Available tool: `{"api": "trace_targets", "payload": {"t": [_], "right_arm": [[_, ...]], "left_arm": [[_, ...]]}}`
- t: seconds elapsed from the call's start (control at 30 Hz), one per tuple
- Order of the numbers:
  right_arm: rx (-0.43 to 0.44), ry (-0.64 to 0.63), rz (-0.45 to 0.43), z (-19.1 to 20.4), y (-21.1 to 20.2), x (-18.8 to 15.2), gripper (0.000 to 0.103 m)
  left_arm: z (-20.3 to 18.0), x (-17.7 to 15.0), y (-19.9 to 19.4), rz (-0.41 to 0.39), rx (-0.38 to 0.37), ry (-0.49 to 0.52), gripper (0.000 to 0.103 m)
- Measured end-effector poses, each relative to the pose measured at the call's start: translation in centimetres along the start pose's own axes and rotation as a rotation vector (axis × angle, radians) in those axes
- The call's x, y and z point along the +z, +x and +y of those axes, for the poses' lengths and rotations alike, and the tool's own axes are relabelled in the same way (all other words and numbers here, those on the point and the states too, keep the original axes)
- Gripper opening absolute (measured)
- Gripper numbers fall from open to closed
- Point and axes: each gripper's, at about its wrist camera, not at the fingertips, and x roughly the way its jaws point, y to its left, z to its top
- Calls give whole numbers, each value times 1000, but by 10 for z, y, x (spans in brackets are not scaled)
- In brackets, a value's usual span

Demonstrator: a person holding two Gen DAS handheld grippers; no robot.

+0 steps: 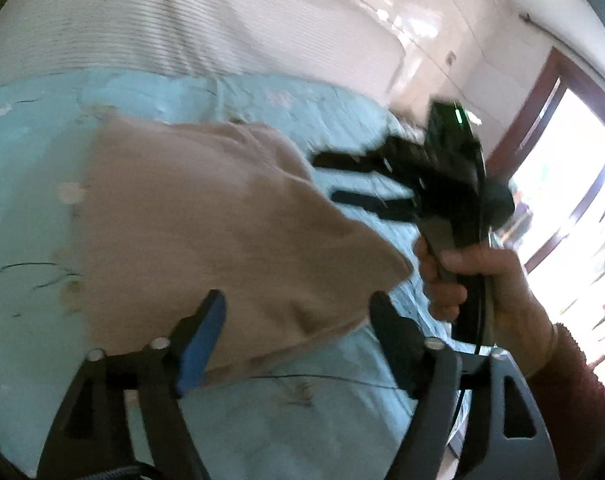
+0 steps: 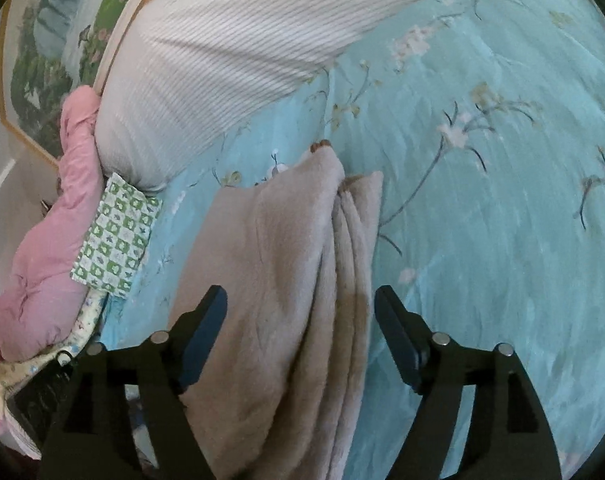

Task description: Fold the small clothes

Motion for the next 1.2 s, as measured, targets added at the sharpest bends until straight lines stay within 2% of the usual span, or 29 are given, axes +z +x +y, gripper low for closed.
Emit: {"api": "trace_targets", "payload": {"t": [0.13, 0.23, 0.33, 0.43, 0.7, 0.77, 0.83, 0.87, 0.9, 0.93, 1.0, 1.1, 1.2], "right_arm": [[-4, 0, 17, 3, 0, -9, 83], [8, 4, 27, 4, 3, -11, 87], [-8, -4, 44, 4, 7, -11, 88], [-4, -6, 66, 3, 13, -8, 88], [25, 16, 111, -8, 32, -6, 88], [29, 8, 114, -7, 35, -6, 88], [31, -1, 121, -6, 39, -6, 79], [45, 10, 135, -7, 43, -6, 57], [64, 33, 149, -9, 47, -7, 49], [73, 50, 151, -10, 50, -9, 47], [53, 27, 135, -3, 49, -11, 39], [92, 17, 97, 12, 41, -15, 35], [150, -23, 97, 40, 45, -22, 34]], "left_arm": [[43, 12, -28, -48, 73, -59, 85], [79, 23, -28, -31, 84, -145, 85], [116, 30, -22, -2, 6, -260, 85], [141, 37, -7, 25, -47, -328, 85], [169, 49, 48, 127, -130, -395, 85], [172, 51, 63, 140, -149, -405, 89], [169, 55, 71, 130, -156, -385, 90], [167, 58, 74, 125, -150, -362, 87], [165, 60, 77, 123, -149, -350, 69], [163, 61, 79, 122, -166, -339, 55], [163, 62, 76, 121, -172, -356, 42], [162, 62, 53, 80, -168, -348, 35], [161, 54, 4, 28, -127, -330, 35]]}}
